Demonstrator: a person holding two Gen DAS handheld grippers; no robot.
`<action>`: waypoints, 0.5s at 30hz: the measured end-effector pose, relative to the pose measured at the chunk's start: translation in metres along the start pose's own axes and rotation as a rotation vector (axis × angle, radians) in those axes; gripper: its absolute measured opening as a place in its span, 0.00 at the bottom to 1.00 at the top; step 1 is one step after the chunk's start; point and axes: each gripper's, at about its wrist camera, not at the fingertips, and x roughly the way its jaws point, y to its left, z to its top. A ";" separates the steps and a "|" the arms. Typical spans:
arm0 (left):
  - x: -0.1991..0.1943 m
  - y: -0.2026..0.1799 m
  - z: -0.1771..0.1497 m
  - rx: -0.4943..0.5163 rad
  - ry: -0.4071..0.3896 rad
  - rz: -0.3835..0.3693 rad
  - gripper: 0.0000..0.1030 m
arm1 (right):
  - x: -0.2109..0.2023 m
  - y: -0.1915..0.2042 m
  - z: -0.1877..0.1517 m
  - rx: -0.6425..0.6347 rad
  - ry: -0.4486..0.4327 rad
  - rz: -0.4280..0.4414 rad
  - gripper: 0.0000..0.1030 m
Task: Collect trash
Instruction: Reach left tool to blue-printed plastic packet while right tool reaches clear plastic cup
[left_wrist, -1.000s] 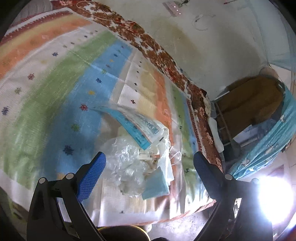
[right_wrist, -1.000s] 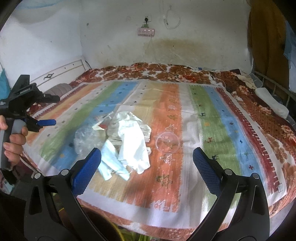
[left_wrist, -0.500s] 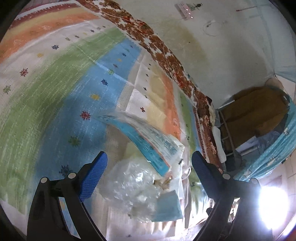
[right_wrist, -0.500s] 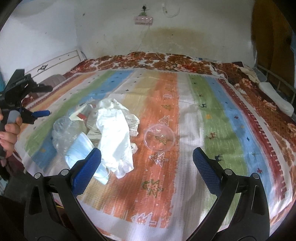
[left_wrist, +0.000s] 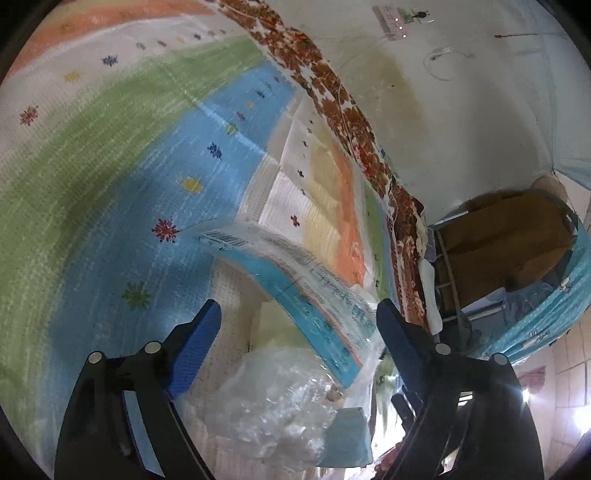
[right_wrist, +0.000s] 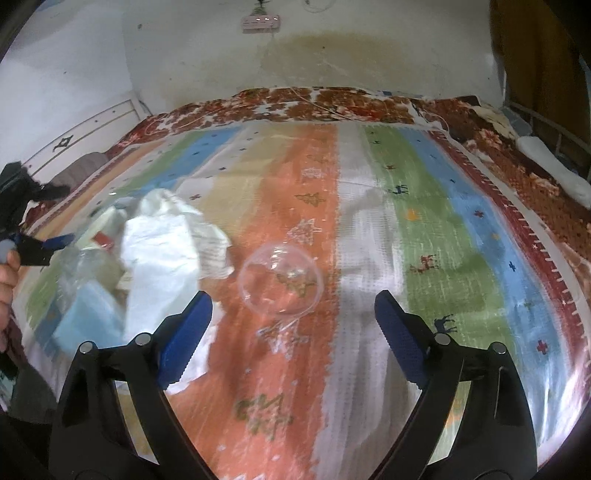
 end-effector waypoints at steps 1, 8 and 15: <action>0.002 0.002 0.000 -0.001 0.002 0.002 0.79 | 0.004 -0.002 0.001 -0.001 0.004 -0.004 0.80; 0.011 0.012 0.008 -0.019 0.022 -0.018 0.68 | 0.031 -0.013 0.005 0.012 0.033 -0.016 0.65; 0.023 0.023 0.016 -0.031 0.046 -0.040 0.51 | 0.052 -0.014 0.002 0.034 0.078 -0.003 0.38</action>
